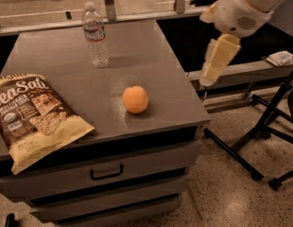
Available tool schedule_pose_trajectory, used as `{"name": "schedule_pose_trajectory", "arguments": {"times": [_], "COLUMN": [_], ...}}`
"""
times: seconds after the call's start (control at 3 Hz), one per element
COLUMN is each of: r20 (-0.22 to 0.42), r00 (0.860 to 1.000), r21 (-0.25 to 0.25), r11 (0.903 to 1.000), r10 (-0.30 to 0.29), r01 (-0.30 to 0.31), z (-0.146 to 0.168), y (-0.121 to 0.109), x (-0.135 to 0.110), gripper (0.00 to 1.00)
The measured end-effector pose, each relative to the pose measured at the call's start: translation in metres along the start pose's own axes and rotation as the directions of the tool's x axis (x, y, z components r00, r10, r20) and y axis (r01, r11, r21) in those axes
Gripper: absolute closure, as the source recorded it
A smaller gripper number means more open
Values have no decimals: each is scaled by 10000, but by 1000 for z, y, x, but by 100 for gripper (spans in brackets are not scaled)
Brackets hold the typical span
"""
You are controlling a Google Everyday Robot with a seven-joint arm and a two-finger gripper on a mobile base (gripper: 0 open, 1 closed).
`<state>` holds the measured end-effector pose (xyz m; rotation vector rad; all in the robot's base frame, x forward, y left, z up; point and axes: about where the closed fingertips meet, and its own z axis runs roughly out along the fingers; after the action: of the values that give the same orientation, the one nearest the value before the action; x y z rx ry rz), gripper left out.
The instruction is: Knock water bottle over
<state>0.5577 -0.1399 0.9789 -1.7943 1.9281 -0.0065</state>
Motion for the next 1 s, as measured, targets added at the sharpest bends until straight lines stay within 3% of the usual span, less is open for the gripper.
{"name": "schedule_pose_trajectory", "arguments": {"times": [0.33, 0.67, 1.0], "r20": [1127, 2347, 2685], "r00": [9921, 9671, 9569], "r21": [80, 379, 562], "r11": [9985, 9950, 9935], "r10": [-544, -987, -1109], "r01": [538, 923, 994], "z": [26, 52, 62], "y": [-39, -65, -74], "x": [-28, -47, -53], "gripper": [0, 0, 0]}}
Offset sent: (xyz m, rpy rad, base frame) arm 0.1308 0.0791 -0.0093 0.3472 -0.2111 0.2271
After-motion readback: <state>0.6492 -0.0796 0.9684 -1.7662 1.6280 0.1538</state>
